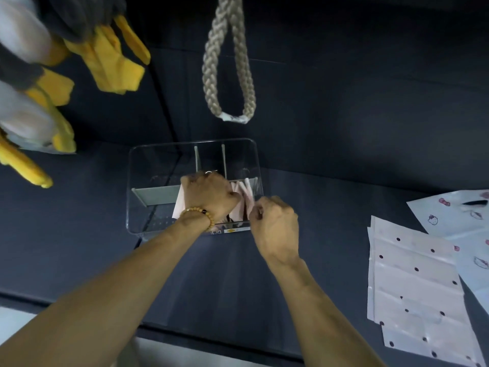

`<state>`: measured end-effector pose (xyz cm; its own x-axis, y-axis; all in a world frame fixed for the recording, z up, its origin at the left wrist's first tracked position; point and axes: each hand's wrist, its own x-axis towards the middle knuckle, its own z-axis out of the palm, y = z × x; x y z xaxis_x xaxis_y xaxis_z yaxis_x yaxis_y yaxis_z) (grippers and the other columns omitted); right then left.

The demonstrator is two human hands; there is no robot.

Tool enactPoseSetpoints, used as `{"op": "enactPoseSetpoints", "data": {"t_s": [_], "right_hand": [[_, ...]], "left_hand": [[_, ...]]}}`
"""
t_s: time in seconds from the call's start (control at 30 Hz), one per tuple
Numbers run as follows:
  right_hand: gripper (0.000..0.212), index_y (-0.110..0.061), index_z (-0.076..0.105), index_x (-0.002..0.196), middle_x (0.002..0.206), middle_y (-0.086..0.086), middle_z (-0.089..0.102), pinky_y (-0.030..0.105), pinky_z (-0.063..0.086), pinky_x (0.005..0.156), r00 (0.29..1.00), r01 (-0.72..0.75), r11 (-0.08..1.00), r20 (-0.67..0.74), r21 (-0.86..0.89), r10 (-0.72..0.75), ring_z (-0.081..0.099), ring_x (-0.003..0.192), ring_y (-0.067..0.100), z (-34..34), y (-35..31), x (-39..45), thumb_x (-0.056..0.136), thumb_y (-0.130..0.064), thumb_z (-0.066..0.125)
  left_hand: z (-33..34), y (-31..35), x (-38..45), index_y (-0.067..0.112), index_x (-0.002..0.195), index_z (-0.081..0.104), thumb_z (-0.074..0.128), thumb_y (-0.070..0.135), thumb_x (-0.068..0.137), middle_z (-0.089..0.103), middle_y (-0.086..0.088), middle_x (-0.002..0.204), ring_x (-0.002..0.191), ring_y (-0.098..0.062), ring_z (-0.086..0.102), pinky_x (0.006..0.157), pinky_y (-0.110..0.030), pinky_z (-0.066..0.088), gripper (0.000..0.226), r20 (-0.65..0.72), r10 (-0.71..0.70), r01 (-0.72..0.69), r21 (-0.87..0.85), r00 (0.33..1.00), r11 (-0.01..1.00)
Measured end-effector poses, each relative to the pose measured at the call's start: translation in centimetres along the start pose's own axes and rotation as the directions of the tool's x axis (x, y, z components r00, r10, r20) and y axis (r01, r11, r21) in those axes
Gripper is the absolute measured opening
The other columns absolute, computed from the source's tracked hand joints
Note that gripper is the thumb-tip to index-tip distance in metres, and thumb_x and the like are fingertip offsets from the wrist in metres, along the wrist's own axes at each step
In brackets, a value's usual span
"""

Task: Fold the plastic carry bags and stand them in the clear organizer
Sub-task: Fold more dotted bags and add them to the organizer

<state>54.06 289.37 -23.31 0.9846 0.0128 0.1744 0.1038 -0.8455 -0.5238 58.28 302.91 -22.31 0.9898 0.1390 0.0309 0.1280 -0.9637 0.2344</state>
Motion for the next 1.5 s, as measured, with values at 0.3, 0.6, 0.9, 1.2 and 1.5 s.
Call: {"op": "enactPoseSetpoints", "data": {"t_s": [0.3, 0.6, 0.9, 1.2, 1.5], "right_hand": [[0.018, -0.017, 0.067, 0.085, 0.077, 0.006, 0.068, 0.032, 0.049, 0.061, 0.981, -0.037, 0.997, 0.191, 0.06, 0.025, 0.063, 0.072, 0.029, 0.6, 0.3, -0.2, 0.093, -0.019, 0.05], [0.026, -0.022, 0.057, 0.102, 0.082, 0.002, 0.067, 0.038, 0.052, 0.068, 0.954, -0.135, 0.984, 0.284, 0.112, 0.099, 0.062, 0.079, 0.03, 1.6, -0.5, -0.7, 0.091, -0.044, 0.048], [0.016, -0.011, 0.067, 0.1, 0.067, 0.011, 0.066, 0.032, 0.042, 0.053, 0.975, -0.18, 0.978, -0.111, 0.104, 0.191, 0.061, 0.061, 0.031, 1.0, -1.3, -0.1, 0.091, -0.017, 0.054], [0.017, -0.008, 0.063, 0.097, 0.076, 0.009, 0.067, 0.037, 0.051, 0.056, 0.998, -0.01, 0.999, -0.065, 0.03, 0.012, 0.064, 0.065, 0.03, 1.1, -0.6, -1.1, 0.096, -0.021, 0.052], [0.022, -0.019, 0.061, 0.1, 0.084, 0.005, 0.069, 0.036, 0.052, 0.065, 0.963, -0.096, 0.994, 0.255, 0.046, 0.081, 0.064, 0.079, 0.032, 2.0, -0.8, -0.7, 0.092, -0.035, 0.048]], "left_hand": [[0.8, -0.7, -0.3, 0.035, 0.073, 0.071, 0.059, 0.042, 0.082, 0.059, 0.013, 0.09, 0.101, -0.015, 0.048, 0.087, -0.036, 0.014, 0.017, -0.001, 0.102, -0.102, 0.0, 0.995, 0.995], [0.6, -2.9, -0.7, 0.041, 0.105, 0.064, 0.061, 0.05, 0.076, 0.059, 0.012, 0.105, 0.111, -0.012, 0.047, 0.094, -0.034, 0.013, 0.03, 0.022, 0.269, -0.27, 0.078, 0.963, 0.96], [0.3, -1.9, -0.5, 0.038, 0.095, 0.07, 0.055, 0.046, 0.085, 0.051, 0.007, 0.096, 0.098, -0.017, 0.048, 0.092, -0.037, 0.023, 0.02, -0.023, 0.378, -0.377, 0.032, 0.926, 0.926], [0.2, -1.4, -0.2, 0.033, 0.099, 0.069, 0.045, 0.052, 0.089, 0.053, 0.007, 0.104, 0.103, -0.016, 0.045, 0.095, -0.038, 0.023, 0.033, 0.062, 0.433, -0.437, 0.129, 0.899, 0.89], [0.2, -2.6, -0.7, 0.036, 0.126, 0.053, 0.057, 0.024, 0.083, 0.06, 0.01, 0.117, 0.112, -0.017, 0.047, 0.098, -0.033, 0.021, 0.044, 0.05, 0.51, -0.512, 0.119, 0.859, 0.851]]}}
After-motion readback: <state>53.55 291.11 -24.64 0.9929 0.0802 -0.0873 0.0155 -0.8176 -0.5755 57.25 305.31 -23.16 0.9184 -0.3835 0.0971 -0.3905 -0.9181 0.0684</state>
